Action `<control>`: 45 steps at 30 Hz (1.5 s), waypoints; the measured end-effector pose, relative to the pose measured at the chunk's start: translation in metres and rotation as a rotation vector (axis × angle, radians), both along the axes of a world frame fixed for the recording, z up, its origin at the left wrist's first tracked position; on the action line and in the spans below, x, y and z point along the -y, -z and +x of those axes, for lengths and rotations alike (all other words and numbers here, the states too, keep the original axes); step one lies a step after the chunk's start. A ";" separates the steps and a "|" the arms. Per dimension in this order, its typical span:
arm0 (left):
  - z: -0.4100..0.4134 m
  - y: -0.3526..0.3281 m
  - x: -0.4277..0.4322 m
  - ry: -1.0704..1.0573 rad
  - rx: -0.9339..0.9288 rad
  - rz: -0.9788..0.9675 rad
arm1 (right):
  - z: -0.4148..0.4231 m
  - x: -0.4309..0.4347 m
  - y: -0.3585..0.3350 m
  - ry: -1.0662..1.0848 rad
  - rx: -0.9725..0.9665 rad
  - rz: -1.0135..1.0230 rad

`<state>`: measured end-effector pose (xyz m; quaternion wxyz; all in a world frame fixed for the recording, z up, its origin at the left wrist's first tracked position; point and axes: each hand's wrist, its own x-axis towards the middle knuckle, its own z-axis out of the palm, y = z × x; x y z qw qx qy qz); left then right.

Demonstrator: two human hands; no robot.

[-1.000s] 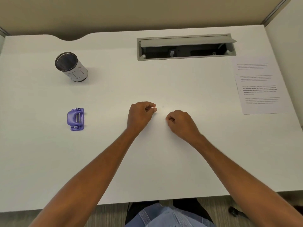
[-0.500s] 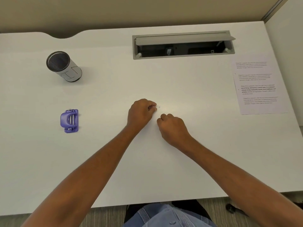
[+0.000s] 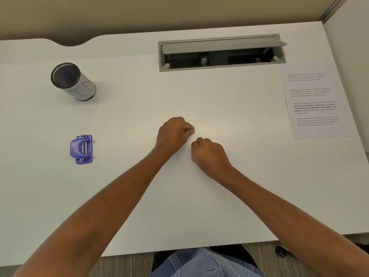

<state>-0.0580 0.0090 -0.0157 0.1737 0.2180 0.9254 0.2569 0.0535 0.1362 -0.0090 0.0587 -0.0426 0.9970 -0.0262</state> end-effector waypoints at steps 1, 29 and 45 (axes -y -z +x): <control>-0.001 -0.001 0.000 0.008 -0.002 -0.008 | 0.000 -0.001 0.001 0.005 0.002 0.001; 0.010 -0.004 0.036 -0.328 0.172 0.197 | -0.027 -0.050 -0.003 0.870 0.156 -1.185; -0.053 -0.068 0.168 -0.675 -0.051 0.418 | -0.162 0.065 -0.052 0.534 0.214 -1.322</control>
